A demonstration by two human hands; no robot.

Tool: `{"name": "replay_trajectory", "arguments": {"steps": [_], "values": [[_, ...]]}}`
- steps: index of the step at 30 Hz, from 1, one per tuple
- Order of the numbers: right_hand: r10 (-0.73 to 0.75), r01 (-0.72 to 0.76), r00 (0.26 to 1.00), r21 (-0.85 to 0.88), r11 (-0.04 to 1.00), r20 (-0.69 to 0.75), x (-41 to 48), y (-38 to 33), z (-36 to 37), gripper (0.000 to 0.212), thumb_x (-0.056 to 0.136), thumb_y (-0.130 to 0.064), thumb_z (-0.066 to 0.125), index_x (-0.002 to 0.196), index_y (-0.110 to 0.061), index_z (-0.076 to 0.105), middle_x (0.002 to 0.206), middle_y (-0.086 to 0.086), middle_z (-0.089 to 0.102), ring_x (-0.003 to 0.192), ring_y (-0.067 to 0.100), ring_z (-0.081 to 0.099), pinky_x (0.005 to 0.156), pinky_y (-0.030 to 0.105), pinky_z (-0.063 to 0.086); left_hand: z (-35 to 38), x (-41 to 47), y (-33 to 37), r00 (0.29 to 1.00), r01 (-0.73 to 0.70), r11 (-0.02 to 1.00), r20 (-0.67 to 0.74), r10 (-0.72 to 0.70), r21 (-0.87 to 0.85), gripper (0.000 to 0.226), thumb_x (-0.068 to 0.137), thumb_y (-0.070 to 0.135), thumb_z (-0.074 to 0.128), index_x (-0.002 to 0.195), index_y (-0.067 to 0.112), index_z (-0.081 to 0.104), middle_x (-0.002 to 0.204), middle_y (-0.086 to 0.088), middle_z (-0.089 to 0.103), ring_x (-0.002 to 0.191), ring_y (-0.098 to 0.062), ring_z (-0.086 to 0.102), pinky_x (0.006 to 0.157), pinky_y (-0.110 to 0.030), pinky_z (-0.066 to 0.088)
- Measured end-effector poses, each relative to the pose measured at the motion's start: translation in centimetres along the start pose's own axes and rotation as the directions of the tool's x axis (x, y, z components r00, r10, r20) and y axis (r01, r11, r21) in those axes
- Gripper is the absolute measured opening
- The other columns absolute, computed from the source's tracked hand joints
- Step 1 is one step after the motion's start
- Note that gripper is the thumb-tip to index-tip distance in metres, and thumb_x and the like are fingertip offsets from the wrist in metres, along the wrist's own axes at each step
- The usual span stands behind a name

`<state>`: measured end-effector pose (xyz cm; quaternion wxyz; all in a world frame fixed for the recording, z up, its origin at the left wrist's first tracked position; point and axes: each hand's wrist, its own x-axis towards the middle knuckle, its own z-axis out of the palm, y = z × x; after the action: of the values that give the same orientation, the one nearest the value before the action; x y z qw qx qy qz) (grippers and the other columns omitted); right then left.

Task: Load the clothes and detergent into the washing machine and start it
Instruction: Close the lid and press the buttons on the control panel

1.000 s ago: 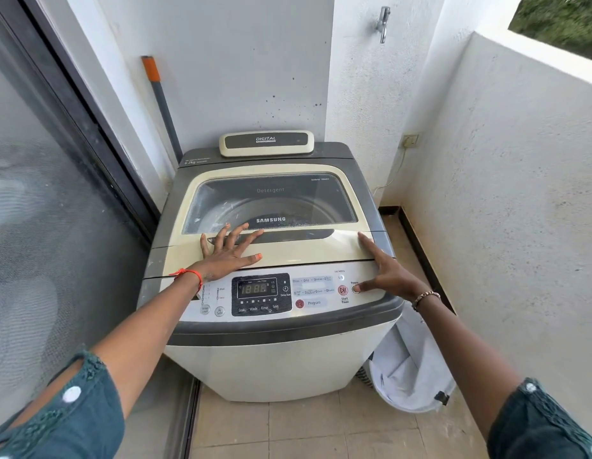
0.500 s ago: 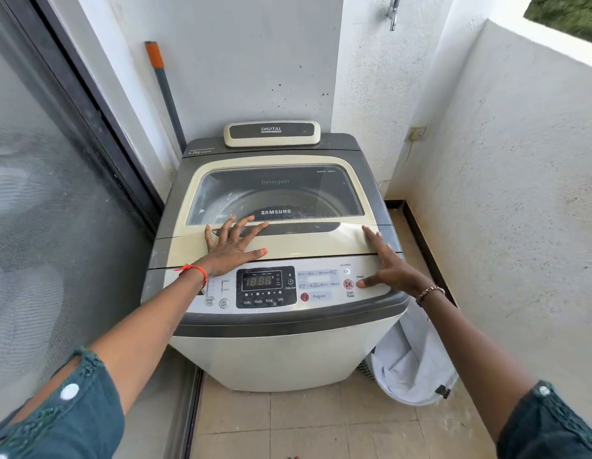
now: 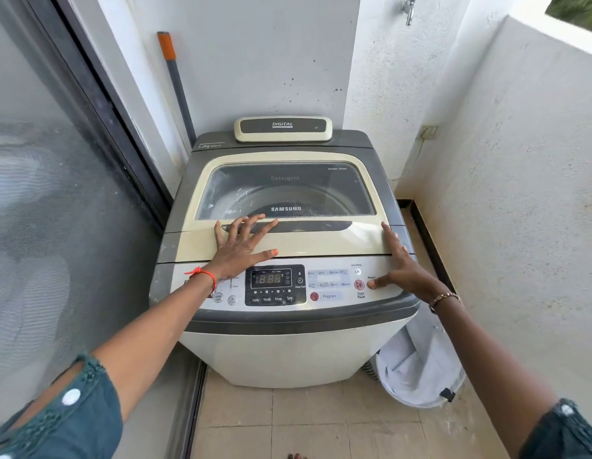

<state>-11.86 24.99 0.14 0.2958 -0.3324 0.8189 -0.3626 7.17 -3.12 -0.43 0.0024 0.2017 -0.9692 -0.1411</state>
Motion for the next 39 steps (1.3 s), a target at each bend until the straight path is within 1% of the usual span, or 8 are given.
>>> {"name": "replay_trajectory", "arguments": {"steps": [4,8,11,13,19,23,31,39], "values": [[0.03,-0.03,0.998,0.007,1.0,-0.048,0.2,0.1,0.5,0.113,0.072,-0.028,0.077,0.146,-0.03,-0.009,0.157,-0.001,-0.005,0.144,0.018,-0.008,0.118,0.042,-0.005,0.2,-0.1,-0.1,1.0,-0.014,1.0,-0.025,0.014,0.002,0.084,0.058,0.089,0.004,0.135,0.055,-0.005,0.154,0.011,0.005,0.142,-0.021,-0.003,0.106,-0.059,-0.015],[0.011,-0.035,0.99,-0.169,0.985,-0.141,0.5,-0.1,1.7,0.117,0.067,-0.041,0.078,0.147,-0.026,-0.007,0.157,-0.004,-0.006,0.144,0.013,-0.01,0.115,0.036,-0.009,0.3,0.0,-0.2,0.999,-0.012,1.0,-0.044,0.013,0.004,0.084,0.06,0.087,-0.001,0.136,0.051,-0.007,0.156,0.011,0.003,0.144,-0.019,-0.007,0.106,-0.06,-0.017],[-0.016,-0.031,0.986,-0.277,0.96,-0.165,0.7,0.3,2.5,0.121,0.062,-0.052,0.077,0.147,-0.028,-0.005,0.157,-0.006,-0.011,0.143,0.011,-0.014,0.117,0.041,-0.011,0.6,-0.1,-0.5,0.997,-0.035,0.999,-0.075,0.035,-0.005,0.094,0.054,0.089,-0.018,0.138,0.045,-0.011,0.157,0.014,-0.004,0.143,-0.014,-0.015,0.105,-0.058,-0.021],[-0.012,-0.038,0.987,-0.296,0.954,-0.163,0.8,0.4,2.6,0.121,0.062,-0.053,0.076,0.147,-0.028,-0.005,0.157,-0.006,-0.012,0.143,0.011,-0.015,0.116,0.042,-0.012,0.8,-0.1,-0.6,0.993,-0.053,0.999,-0.104,0.052,-0.01,0.094,0.057,0.088,-0.02,0.139,0.043,-0.01,0.157,0.014,-0.005,0.143,-0.011,-0.016,0.105,-0.057,-0.022],[0.031,-0.059,0.995,-0.304,0.951,-0.096,0.9,0.4,1.9,0.123,0.062,-0.045,0.08,0.147,-0.028,-0.008,0.156,-0.005,-0.016,0.142,0.011,-0.018,0.113,0.038,-0.016,1.5,-0.3,-0.7,0.983,-0.069,0.997,-0.169,0.076,0.043,0.088,0.065,0.084,-0.016,0.14,0.041,-0.007,0.157,0.012,0.002,0.145,-0.013,-0.006,0.107,-0.056,-0.019],[0.063,-0.079,0.996,-0.297,0.952,-0.063,1.0,0.2,1.6,0.124,0.062,-0.042,0.081,0.147,-0.028,-0.01,0.156,-0.006,-0.018,0.141,0.009,-0.02,0.114,0.039,-0.017,1.4,-0.5,-0.6,0.978,-0.07,0.997,-0.192,0.075,0.031,0.072,0.076,0.073,0.007,0.141,0.043,-0.003,0.157,0.011,0.009,0.145,-0.013,0.0,0.108,-0.057,-0.015],[0.114,-0.151,0.987,-0.399,0.905,-0.114,0.6,-3.0,5.2,0.134,0.052,-0.071,0.07,0.14,-0.038,-0.025,0.148,0.007,-0.036,0.137,0.026,-0.033,0.105,0.059,-0.017,1.5,-0.5,-0.5,0.969,-0.065,0.996,-0.236,0.077,0.059,0.068,0.079,0.068,0.013,0.142,0.042,0.003,0.156,0.009,0.016,0.144,-0.015,0.009,0.108,-0.059,-0.009],[-0.011,-0.04,0.994,-0.46,0.887,-0.108,0.5,-7.2,11.3,0.138,0.049,-0.074,0.069,0.143,-0.032,-0.022,0.147,0.016,-0.036,0.136,0.03,-0.033,0.106,0.06,-0.015,1.6,-0.5,-0.4,0.969,-0.06,0.995,-0.237,0.077,0.076,0.066,0.081,0.067,0.015,0.142,0.043,0.004,0.156,0.009,0.017,0.143,-0.015,0.01,0.108,-0.06,-0.008]]}}
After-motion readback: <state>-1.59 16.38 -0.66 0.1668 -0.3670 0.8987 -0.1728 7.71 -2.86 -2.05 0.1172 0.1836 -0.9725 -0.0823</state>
